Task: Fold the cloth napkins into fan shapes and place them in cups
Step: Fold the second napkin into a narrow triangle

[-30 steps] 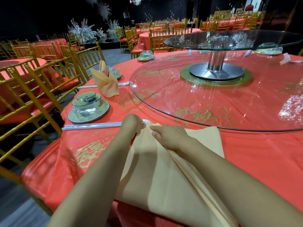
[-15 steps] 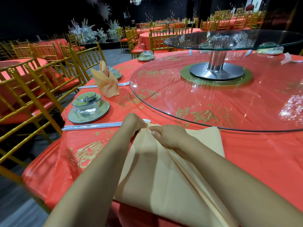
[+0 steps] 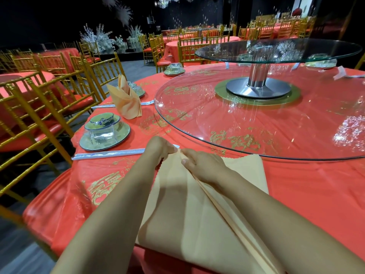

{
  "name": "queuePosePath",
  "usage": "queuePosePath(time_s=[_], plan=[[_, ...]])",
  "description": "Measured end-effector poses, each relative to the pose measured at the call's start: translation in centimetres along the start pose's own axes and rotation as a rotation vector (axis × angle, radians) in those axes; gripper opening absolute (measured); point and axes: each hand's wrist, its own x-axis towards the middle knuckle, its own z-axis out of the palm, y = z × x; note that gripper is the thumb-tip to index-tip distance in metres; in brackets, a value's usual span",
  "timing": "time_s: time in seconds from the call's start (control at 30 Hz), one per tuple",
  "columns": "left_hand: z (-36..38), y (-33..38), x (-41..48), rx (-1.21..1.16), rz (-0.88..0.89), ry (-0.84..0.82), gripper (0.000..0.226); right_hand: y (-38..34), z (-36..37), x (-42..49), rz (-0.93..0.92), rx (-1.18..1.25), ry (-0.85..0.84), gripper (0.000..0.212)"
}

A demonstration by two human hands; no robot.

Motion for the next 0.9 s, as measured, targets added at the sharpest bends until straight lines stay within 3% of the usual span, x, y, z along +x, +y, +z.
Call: queuePosePath(time_s=[0.1,0.2,0.33,0.53,0.73,0.9], plan=[[-0.5,-0.3,-1.3,0.014,0.064,-0.026,0.014,0.1,0.1,-0.6,0.013,0.082,0.070,0.043],[-0.9,-0.5,-2.0,-0.008,0.163,-0.041,0.036,-0.4,0.0,-1.5,-0.005,0.228,0.179,0.037],[-1.7,0.3,-3.3,-0.131,0.226,-0.030,0.039,-2.5,-1.1,-1.8,-0.066,0.318,0.362,0.021],[-3.3,2.3,-6.3,-0.348,0.311,-0.079,0.019,-5.1,-3.7,-1.8,-0.035,0.387,0.542,0.014],[-5.0,3.9,-8.0,-0.446,0.361,-0.018,0.013,-7.0,-6.6,-2.0,-0.087,0.423,0.633,0.010],[-6.4,5.4,-9.7,-0.514,0.373,-0.025,0.019,-8.7,-9.3,-1.8,-0.076,0.474,0.611,0.012]])
